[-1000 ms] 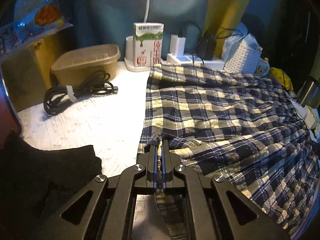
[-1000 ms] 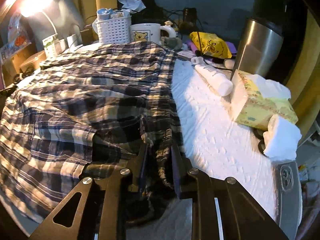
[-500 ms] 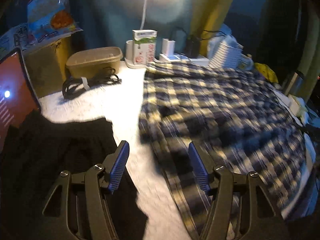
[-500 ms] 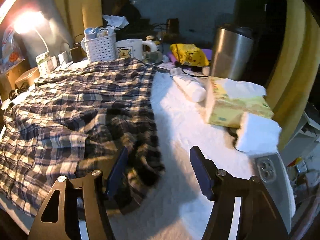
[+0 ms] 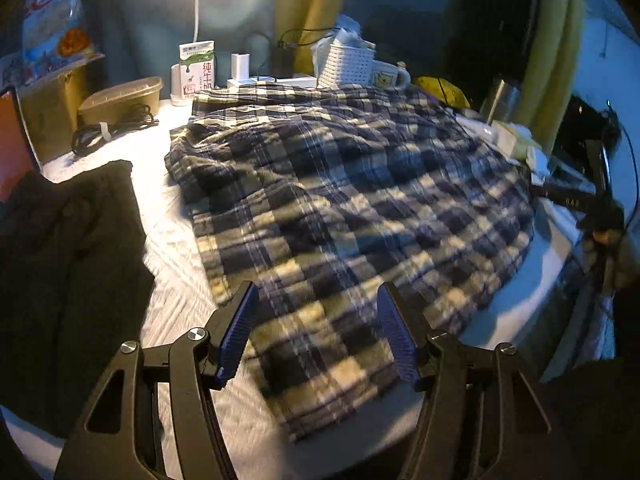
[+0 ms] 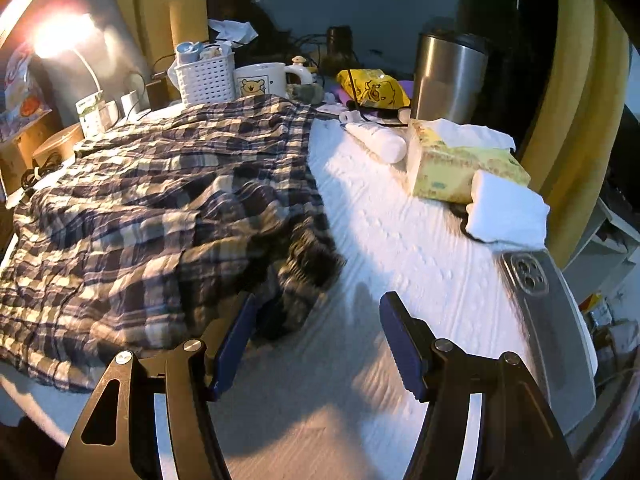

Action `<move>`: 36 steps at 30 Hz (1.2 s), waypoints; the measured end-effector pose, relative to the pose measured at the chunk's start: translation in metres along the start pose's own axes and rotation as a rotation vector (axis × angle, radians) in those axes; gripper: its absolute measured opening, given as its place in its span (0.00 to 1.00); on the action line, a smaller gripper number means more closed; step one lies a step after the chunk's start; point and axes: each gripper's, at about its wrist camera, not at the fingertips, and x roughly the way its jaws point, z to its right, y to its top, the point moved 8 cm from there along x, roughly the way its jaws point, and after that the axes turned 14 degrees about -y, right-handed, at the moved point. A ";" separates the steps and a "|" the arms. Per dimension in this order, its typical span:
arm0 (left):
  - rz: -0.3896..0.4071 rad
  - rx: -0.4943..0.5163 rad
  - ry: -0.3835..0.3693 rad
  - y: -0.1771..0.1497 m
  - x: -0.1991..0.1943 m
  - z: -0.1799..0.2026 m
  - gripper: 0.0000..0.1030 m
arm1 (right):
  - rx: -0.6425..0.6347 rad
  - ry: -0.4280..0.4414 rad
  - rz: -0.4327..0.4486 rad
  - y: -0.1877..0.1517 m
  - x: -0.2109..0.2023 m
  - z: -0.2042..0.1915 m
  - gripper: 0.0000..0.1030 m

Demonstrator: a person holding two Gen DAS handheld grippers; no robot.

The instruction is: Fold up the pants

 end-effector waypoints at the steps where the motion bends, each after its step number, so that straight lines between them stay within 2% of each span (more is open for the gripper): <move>1: 0.001 0.008 0.007 -0.004 -0.002 0.000 0.60 | -0.002 0.002 0.001 -0.003 -0.003 -0.002 0.64; 5: 0.002 0.001 -0.015 -0.017 -0.005 0.001 0.60 | -0.018 -0.002 0.002 -0.013 -0.012 -0.009 0.64; 13: -0.032 0.043 -0.014 -0.043 -0.010 0.006 0.60 | -0.002 -0.021 -0.017 -0.031 -0.017 -0.005 0.64; 20: -0.038 0.070 -0.029 -0.054 -0.013 0.008 0.60 | -0.023 -0.024 -0.023 -0.030 -0.016 -0.012 0.64; 24: -0.034 0.164 0.035 -0.056 -0.008 0.012 0.60 | -0.031 -0.032 -0.029 -0.030 -0.011 -0.014 0.64; 27: -0.027 0.182 0.062 -0.051 -0.005 0.011 0.61 | -0.029 -0.046 -0.042 -0.033 -0.006 -0.011 0.64; 31: -0.014 0.242 0.138 -0.042 0.000 0.011 0.61 | -0.016 -0.066 -0.041 -0.033 -0.003 0.000 0.65; 36: -0.005 0.282 0.183 -0.034 0.008 0.015 0.61 | -0.034 -0.083 -0.031 -0.030 0.001 0.007 0.71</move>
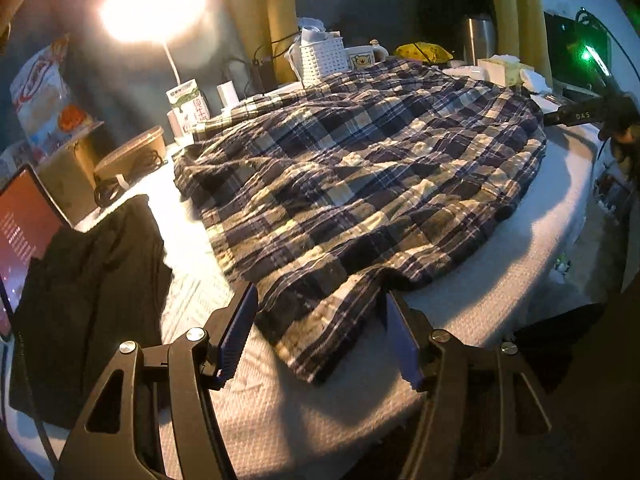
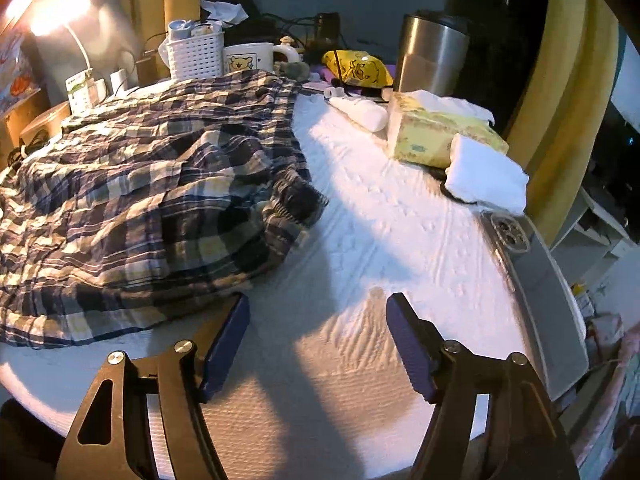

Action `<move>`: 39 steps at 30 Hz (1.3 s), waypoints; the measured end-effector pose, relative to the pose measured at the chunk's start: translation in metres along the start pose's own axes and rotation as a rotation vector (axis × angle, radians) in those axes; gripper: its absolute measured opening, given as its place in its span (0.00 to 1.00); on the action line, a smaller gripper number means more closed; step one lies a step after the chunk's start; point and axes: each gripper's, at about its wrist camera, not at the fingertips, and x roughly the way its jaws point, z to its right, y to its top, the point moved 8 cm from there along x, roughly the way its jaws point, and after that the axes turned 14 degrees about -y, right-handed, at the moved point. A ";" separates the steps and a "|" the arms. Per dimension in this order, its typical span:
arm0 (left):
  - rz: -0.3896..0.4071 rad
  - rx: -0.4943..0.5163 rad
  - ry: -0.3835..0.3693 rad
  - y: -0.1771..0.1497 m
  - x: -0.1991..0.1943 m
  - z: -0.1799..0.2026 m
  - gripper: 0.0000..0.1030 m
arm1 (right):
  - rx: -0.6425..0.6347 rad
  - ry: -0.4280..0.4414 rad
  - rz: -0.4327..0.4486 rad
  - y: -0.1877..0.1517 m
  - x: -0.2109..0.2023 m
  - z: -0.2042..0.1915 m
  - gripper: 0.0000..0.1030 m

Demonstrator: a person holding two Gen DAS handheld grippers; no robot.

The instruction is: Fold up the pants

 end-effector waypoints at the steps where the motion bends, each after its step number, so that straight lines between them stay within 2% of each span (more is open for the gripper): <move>1: 0.002 0.006 0.001 0.001 0.001 0.001 0.61 | -0.015 -0.009 0.009 0.002 0.001 0.000 0.71; 3: 0.008 0.013 -0.006 0.003 0.003 0.001 0.57 | -0.056 -0.044 0.034 0.005 0.003 0.000 0.72; 4: 0.014 0.016 -0.015 0.004 0.004 0.002 0.51 | -0.081 -0.067 0.051 0.007 0.003 -0.001 0.75; 6: 0.011 0.006 -0.038 0.006 0.007 0.005 0.22 | -0.162 -0.105 0.102 0.013 0.003 -0.008 0.76; 8: 0.015 -0.019 -0.056 0.009 0.011 0.004 0.09 | -0.220 -0.112 0.139 0.018 0.004 -0.014 0.76; 9: 0.016 -0.029 -0.066 0.009 0.012 0.005 0.07 | -0.254 -0.117 0.166 0.021 0.004 -0.019 0.76; 15: 0.042 -0.112 -0.118 0.015 0.009 -0.002 0.04 | -0.288 -0.063 0.205 0.036 0.012 -0.031 0.76; 16: 0.057 -0.126 -0.124 0.018 0.006 -0.005 0.04 | -0.280 -0.044 0.201 0.037 0.012 -0.033 0.71; 17: 0.066 -0.135 -0.131 0.020 0.003 -0.005 0.03 | -0.274 -0.017 0.195 0.037 0.012 -0.037 0.55; 18: 0.078 -0.145 -0.143 0.023 0.000 -0.007 0.03 | -0.275 0.017 0.184 0.035 0.012 -0.041 0.20; 24: 0.172 -0.186 -0.166 0.034 -0.032 -0.022 0.03 | -0.212 0.025 0.196 0.036 -0.004 -0.044 0.18; 29: 0.250 -0.204 -0.159 0.046 -0.062 -0.038 0.03 | -0.156 0.049 0.228 0.041 -0.038 -0.034 0.17; 39: 0.300 -0.189 -0.114 0.054 -0.096 -0.053 0.03 | -0.048 0.119 0.220 0.042 -0.090 -0.014 0.17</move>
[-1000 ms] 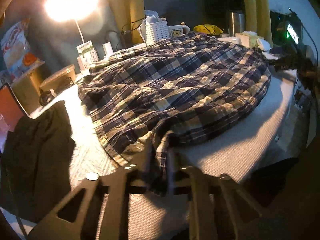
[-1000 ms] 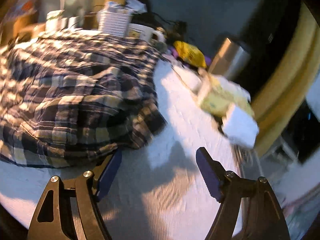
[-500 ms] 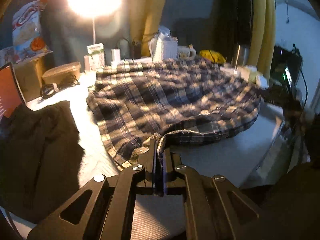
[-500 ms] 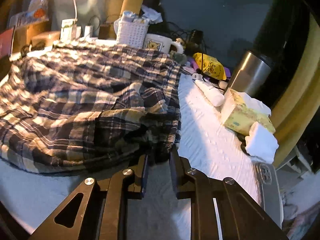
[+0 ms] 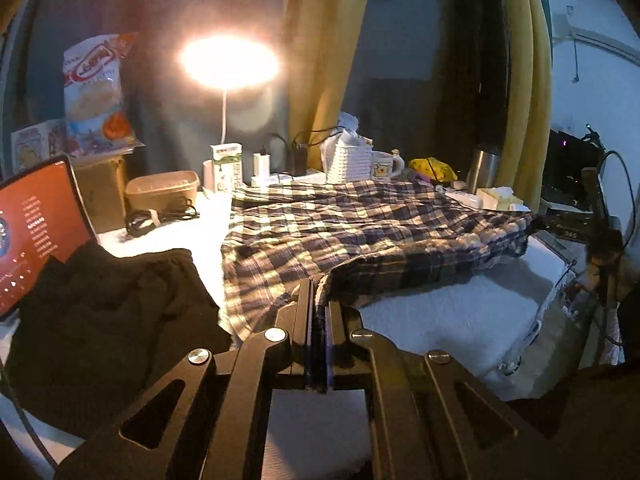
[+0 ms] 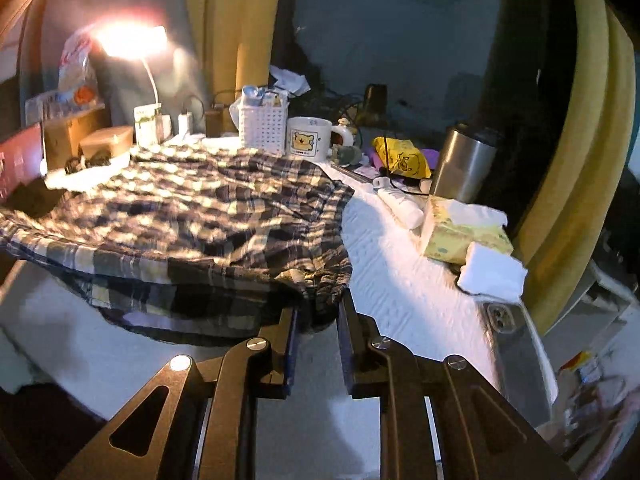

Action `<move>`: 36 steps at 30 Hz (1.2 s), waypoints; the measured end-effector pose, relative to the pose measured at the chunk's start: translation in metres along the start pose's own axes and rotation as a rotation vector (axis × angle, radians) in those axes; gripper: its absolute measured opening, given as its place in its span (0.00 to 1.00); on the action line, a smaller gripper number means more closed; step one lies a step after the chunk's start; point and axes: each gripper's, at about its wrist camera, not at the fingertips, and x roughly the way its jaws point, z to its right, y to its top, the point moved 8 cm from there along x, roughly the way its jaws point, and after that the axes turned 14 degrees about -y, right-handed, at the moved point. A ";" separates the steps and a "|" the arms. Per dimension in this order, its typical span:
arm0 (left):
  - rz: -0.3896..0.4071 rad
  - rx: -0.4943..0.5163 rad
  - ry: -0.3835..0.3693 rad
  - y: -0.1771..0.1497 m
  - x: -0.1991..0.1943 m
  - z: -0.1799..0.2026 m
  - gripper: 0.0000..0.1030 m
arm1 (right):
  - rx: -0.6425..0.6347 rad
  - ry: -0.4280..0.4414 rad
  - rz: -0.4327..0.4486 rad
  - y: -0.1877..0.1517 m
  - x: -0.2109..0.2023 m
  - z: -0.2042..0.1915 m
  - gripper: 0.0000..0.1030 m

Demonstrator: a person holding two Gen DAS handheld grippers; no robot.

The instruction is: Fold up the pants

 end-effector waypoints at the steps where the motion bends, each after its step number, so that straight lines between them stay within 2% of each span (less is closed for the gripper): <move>1: -0.015 -0.004 0.000 -0.001 0.002 -0.003 0.03 | 0.015 0.015 -0.002 0.001 -0.002 0.000 0.17; 5: -0.122 -0.018 0.019 -0.018 0.026 -0.015 0.03 | -0.003 0.012 -0.030 0.001 0.017 -0.006 0.17; 8: -0.172 -0.056 0.019 -0.029 0.044 -0.023 0.03 | -0.014 0.033 -0.064 -0.005 0.045 -0.014 0.18; 11: -0.203 -0.073 0.039 -0.032 0.057 -0.031 0.03 | -0.035 0.043 -0.066 -0.009 0.065 -0.020 0.38; 12: -0.209 -0.078 0.044 -0.033 0.060 -0.033 0.03 | -0.046 0.030 -0.062 -0.010 0.068 -0.019 0.62; 13: -0.215 -0.080 0.048 -0.033 0.063 -0.035 0.03 | -0.051 0.017 -0.052 -0.010 0.067 -0.017 0.81; 16: -0.230 -0.079 0.052 -0.033 0.069 -0.038 0.03 | -0.067 0.028 -0.009 -0.011 0.058 -0.007 0.82; 24: -0.264 -0.091 0.069 -0.037 0.078 -0.044 0.03 | -0.083 0.011 0.022 -0.024 0.031 0.021 0.82; 26: -0.265 -0.096 0.071 -0.037 0.080 -0.046 0.03 | -0.129 0.017 0.031 -0.030 0.025 0.014 0.82; 29: -0.262 -0.097 0.072 -0.036 0.080 -0.046 0.03 | -0.289 -0.061 0.017 -0.046 0.039 -0.007 0.82; 31: -0.260 -0.094 0.073 -0.035 0.078 -0.045 0.03 | -0.349 -0.090 -0.001 -0.053 0.050 -0.019 0.82; 36: -0.247 -0.115 0.078 -0.035 0.070 -0.046 0.03 | -0.301 -0.063 0.067 -0.036 0.055 -0.037 0.82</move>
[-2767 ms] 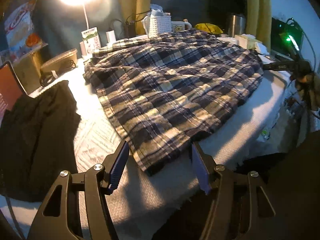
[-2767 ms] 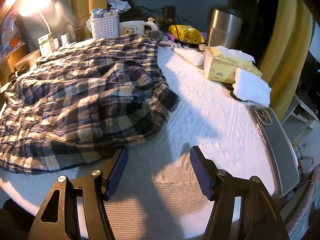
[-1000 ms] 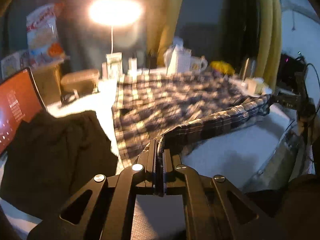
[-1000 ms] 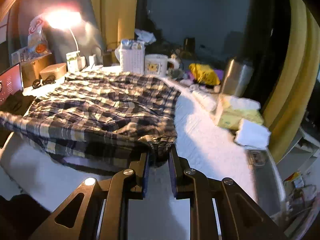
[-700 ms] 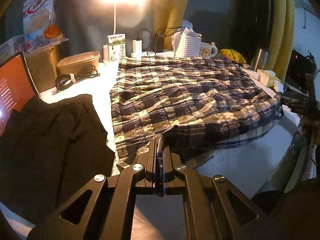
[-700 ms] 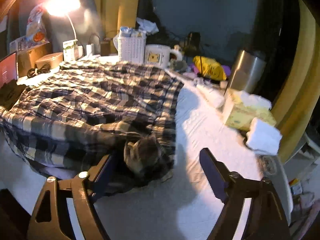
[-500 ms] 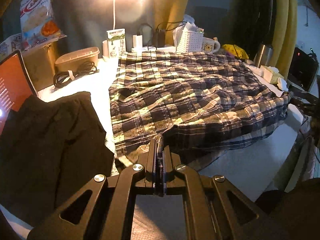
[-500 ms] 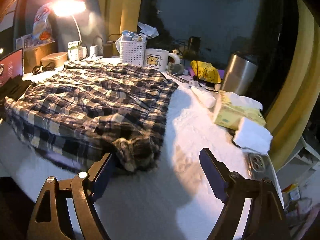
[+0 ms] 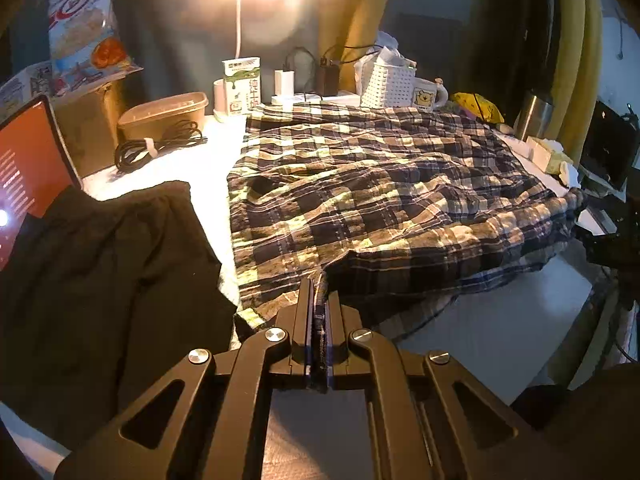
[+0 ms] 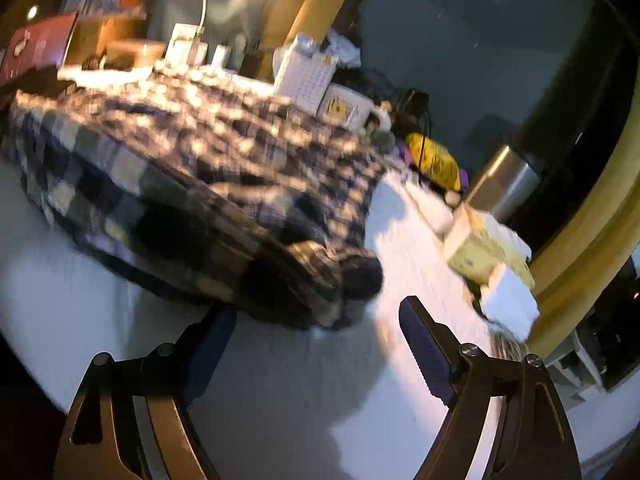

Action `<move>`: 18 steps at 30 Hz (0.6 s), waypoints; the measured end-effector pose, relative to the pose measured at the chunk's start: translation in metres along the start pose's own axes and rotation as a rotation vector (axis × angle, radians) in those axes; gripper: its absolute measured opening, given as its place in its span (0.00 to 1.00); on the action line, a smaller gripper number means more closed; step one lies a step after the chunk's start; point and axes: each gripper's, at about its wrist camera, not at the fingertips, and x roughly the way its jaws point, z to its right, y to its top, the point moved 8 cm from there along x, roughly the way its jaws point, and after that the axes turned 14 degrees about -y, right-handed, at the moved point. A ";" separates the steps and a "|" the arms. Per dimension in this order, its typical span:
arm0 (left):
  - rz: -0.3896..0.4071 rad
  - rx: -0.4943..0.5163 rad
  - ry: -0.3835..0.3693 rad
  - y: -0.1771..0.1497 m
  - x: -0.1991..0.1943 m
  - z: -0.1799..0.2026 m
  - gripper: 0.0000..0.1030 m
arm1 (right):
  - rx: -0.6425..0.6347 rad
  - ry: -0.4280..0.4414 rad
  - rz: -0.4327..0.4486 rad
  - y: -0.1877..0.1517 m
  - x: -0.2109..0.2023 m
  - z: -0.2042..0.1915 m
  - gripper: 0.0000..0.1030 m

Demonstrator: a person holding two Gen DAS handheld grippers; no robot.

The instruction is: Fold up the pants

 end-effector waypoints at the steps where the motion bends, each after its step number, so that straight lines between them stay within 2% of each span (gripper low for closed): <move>1: 0.002 -0.006 0.000 -0.001 -0.001 -0.001 0.03 | 0.018 0.018 0.009 0.004 0.001 -0.001 0.80; 2: 0.006 -0.011 -0.001 -0.002 -0.002 -0.001 0.03 | 0.025 0.043 0.011 0.007 0.002 -0.004 0.73; 3: 0.009 -0.013 -0.004 -0.002 -0.003 0.000 0.03 | 0.026 0.070 0.006 0.008 0.003 -0.008 0.48; 4: 0.014 -0.015 -0.011 -0.002 -0.004 0.001 0.03 | 0.027 0.082 -0.005 0.008 0.006 -0.010 0.31; 7: 0.060 -0.008 -0.018 0.002 -0.014 0.005 0.03 | 0.045 0.098 -0.002 0.012 0.003 -0.012 0.25; 11: 0.151 0.016 -0.038 0.015 -0.032 0.013 0.03 | 0.106 0.101 0.018 0.018 -0.007 0.000 0.23; 18: 0.239 0.045 -0.030 0.041 -0.053 0.020 0.03 | 0.194 0.108 0.069 0.039 -0.027 0.021 0.22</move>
